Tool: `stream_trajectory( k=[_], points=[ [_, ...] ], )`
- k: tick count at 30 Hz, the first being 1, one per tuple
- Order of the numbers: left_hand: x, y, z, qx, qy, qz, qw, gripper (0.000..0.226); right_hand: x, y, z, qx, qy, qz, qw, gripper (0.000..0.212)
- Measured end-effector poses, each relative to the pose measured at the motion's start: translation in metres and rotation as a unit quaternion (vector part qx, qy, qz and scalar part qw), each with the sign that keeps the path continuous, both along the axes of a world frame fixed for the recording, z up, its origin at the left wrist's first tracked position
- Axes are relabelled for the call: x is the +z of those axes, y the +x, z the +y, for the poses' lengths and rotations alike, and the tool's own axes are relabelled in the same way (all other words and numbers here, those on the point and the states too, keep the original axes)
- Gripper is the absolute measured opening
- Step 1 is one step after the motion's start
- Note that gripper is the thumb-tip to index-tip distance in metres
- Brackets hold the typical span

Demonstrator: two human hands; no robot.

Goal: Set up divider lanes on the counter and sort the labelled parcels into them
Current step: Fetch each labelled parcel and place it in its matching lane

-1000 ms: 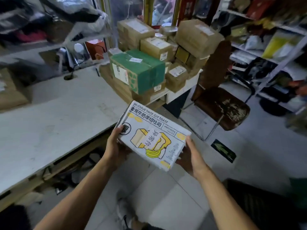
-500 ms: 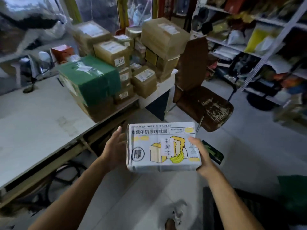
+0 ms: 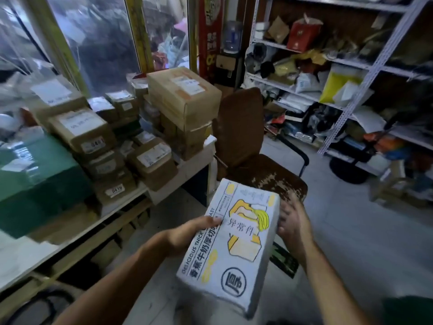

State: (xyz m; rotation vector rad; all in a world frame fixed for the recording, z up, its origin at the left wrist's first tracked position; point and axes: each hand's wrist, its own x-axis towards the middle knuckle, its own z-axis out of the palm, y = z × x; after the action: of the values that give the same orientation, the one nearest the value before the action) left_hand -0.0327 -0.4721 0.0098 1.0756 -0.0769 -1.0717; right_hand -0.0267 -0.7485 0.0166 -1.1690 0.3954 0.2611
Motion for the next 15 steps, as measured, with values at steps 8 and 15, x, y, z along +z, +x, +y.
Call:
stream_trajectory(
  k=[8, 15],
  points=[
    [0.078, 0.160, -0.034, 0.188, 0.038, -0.220, 0.956, 0.047, 0.026, 0.091, 0.016, 0.066, 0.069, -0.196, 0.976, 0.117],
    [0.122, 0.247, -0.012, 0.224, -0.011, -0.319, 0.921, 0.063, 0.115, 0.223, 0.059, 0.104, 0.134, -0.290, 0.942, 0.056]
  ],
)
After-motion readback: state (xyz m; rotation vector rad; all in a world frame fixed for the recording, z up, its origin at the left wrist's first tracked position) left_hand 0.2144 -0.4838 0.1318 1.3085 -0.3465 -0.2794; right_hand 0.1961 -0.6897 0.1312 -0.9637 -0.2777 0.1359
